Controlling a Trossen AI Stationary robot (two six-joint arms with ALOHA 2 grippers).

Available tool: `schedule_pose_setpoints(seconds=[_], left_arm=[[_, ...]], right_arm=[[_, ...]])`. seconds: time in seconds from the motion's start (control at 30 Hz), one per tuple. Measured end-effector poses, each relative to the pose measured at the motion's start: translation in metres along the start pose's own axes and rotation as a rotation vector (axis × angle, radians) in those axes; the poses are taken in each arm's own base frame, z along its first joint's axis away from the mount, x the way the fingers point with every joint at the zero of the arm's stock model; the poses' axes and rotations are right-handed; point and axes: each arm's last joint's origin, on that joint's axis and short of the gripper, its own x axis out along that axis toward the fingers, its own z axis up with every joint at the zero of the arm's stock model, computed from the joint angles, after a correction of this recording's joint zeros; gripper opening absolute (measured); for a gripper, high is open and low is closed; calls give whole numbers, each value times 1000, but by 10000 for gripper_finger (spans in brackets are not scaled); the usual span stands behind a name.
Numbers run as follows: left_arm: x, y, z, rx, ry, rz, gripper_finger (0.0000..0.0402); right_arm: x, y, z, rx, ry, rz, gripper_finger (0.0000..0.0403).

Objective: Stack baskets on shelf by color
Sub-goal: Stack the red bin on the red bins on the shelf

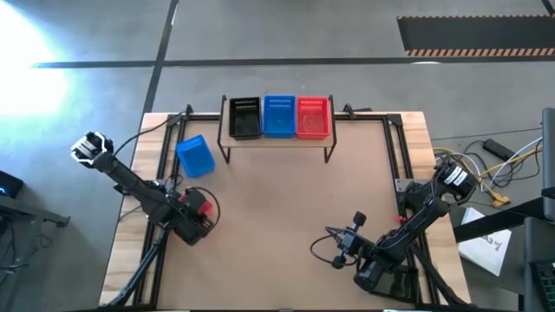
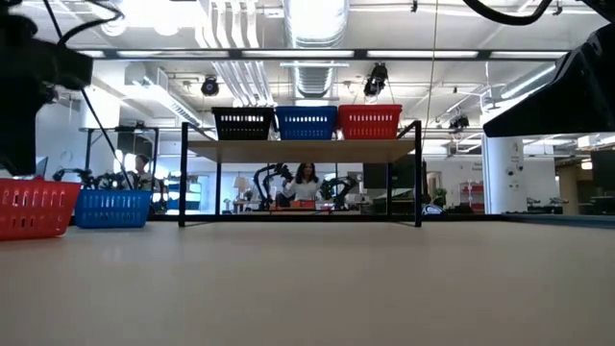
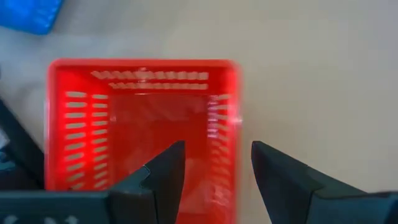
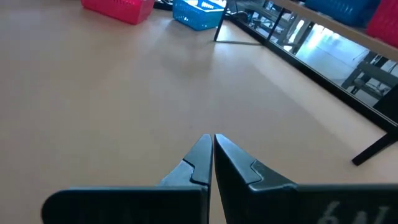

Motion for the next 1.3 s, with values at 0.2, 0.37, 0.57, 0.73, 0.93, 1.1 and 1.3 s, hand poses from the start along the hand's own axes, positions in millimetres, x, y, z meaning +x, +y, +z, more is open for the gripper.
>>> schedule_pose_setpoints(seconds=[0.2, 0.37, 0.57, 0.73, 0.93, 1.1, 1.3], left_arm=[[22, 3, -6, 25, -27, 7, 160], [27, -10, -1, 109, -76, -100, 92], [28, -13, 3, 160, -84, -94, 19], [34, -19, 2, 314, -84, -110, 19], [35, -68, 1, 774, -195, -462, 5], [29, -106, 11, 1102, -393, -675, 3], [44, -131, 52, 1296, -431, -709, 2]], right_arm=[[0, 1, -1, -3, 22, 18, 9], [0, 1, -1, -24, 23, 19, 9], [-1, 3, 4, -44, 18, 24, 9], [-1, 6, 8, -62, 14, 28, 9], [1, 5, 9, -61, 8, 13, 9], [8, 4, 13, -79, 12, 7, 12], [23, 9, 51, -217, 93, 145, 61]])
